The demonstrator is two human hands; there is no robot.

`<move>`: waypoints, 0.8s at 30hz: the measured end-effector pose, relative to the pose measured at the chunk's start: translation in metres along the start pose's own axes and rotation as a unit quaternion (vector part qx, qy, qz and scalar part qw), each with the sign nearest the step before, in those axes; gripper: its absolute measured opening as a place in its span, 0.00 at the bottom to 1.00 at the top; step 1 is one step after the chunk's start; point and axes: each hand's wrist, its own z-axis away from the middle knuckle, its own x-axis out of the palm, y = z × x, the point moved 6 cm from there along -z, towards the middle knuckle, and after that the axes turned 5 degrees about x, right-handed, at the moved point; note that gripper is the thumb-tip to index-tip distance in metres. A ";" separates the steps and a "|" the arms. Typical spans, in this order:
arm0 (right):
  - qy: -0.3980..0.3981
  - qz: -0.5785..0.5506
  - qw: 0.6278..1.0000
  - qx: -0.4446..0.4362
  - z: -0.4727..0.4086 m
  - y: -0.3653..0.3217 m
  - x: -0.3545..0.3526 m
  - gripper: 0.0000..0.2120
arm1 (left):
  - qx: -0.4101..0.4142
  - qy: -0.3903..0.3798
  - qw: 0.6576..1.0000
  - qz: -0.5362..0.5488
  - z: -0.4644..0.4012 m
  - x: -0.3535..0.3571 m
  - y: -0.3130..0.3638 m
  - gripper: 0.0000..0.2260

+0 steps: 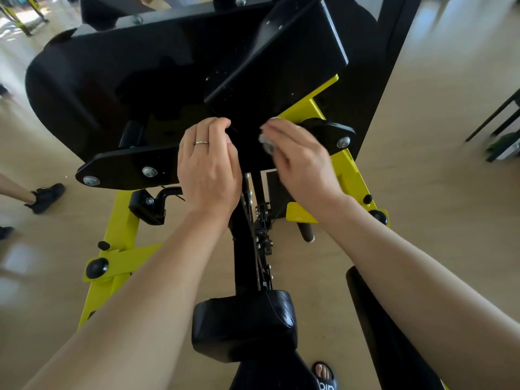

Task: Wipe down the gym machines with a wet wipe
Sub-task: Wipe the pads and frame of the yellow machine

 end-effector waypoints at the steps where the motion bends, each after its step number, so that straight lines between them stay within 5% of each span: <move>1: 0.026 0.004 0.999 0.019 0.003 0.013 -0.011 0.14 | 0.002 0.003 1.000 -0.001 0.000 0.000 0.001 0.12; 8: 0.145 0.001 0.973 0.180 0.017 0.042 -0.028 0.13 | 0.006 0.008 1.000 -0.006 0.000 0.000 0.001 0.12; 15: 0.010 -0.059 0.996 0.061 0.001 -0.011 0.020 0.13 | -0.001 0.004 1.000 -0.021 0.000 0.000 0.001 0.11; 24: 0.219 -0.026 0.937 0.270 0.033 0.047 -0.027 0.07 | 0.012 0.016 1.000 -0.018 0.002 0.003 0.000 0.13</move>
